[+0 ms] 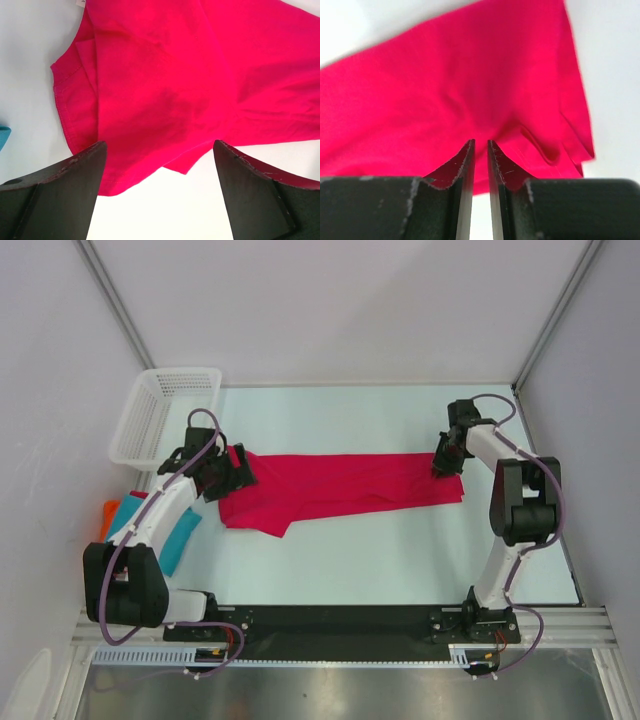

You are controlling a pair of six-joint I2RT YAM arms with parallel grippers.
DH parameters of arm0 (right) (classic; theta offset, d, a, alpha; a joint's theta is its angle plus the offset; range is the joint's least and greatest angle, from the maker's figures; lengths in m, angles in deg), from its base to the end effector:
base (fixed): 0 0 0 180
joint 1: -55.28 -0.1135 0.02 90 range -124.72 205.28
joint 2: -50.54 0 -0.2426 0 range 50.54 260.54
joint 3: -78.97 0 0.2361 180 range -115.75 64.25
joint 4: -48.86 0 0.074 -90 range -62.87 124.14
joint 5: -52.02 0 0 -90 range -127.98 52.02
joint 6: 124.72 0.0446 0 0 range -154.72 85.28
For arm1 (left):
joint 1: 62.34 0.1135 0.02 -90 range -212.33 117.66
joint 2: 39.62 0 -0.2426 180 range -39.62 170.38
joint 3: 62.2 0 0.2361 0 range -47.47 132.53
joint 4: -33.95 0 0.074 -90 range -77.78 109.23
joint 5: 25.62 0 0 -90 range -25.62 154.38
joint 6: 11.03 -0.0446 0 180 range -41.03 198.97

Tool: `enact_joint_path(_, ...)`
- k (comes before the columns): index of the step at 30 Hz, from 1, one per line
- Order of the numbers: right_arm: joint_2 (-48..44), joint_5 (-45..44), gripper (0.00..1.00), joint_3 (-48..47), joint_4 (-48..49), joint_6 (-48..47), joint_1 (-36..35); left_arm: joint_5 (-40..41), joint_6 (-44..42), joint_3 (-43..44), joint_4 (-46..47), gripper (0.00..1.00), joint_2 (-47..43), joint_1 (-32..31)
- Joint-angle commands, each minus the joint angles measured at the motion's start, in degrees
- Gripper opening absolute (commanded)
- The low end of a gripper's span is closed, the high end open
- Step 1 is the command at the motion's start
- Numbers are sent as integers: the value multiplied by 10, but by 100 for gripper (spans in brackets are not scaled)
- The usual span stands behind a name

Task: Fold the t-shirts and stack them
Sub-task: Fold the other side of the tshirt into a rectangle

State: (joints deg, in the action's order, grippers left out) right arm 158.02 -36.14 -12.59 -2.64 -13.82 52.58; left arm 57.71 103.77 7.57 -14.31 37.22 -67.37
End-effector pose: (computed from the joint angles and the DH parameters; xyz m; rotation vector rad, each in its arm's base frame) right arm 0.3650 0.0186 0.1706 0.4275 2.7248 0.1560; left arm 0.2649 -0.0285 0.2234 -0.3942 2.5340 -0.3504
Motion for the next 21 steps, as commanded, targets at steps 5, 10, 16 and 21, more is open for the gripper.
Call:
enact_joint_path(5,42,-8,21,-44,-1,-2,-13,-7,-15,-2,10,93,-15,6)
enact_joint_path(10,40,-13,21,-36,-5,-4,-11,-9,-17,-2,12,93,-13,8)
enact_joint_path(16,-1,-18,21,-17,-24,-13,-11,-10,-18,-3,12,93,-15,13)
enact_joint_path(21,-61,-14,21,38,-20,-4,-13,-16,-16,-3,14,93,-14,13)
